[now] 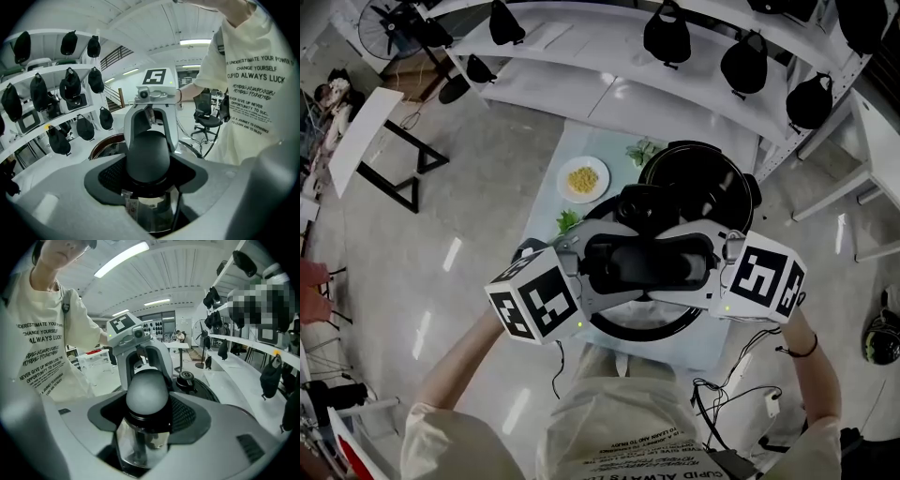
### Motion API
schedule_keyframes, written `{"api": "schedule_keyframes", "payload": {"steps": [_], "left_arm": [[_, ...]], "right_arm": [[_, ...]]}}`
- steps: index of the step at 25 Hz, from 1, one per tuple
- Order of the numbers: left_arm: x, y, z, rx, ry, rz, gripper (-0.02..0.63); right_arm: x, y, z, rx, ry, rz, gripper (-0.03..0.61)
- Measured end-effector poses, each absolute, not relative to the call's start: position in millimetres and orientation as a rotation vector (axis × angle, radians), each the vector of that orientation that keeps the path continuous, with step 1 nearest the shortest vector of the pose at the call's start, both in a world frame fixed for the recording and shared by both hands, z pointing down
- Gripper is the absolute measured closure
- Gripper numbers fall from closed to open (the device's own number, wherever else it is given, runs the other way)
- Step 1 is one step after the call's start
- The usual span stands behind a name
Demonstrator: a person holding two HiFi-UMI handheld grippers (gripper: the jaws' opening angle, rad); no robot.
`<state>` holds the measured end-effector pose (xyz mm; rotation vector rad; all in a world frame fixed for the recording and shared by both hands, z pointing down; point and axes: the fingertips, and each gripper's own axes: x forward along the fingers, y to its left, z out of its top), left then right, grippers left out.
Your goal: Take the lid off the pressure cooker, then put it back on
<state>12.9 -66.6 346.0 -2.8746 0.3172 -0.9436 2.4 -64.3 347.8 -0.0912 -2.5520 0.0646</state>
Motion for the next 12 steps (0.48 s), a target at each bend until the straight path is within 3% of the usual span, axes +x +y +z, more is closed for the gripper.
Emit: {"api": "schedule_keyframes", "payload": {"steps": [12], "left_arm": [[-47.3, -25.1, 368.1, -2.877, 0.292, -0.971, 0.328]], "right_arm": [[-57.6, -22.9, 369.6, -0.075, -2.533, 0.081, 0.304]]}}
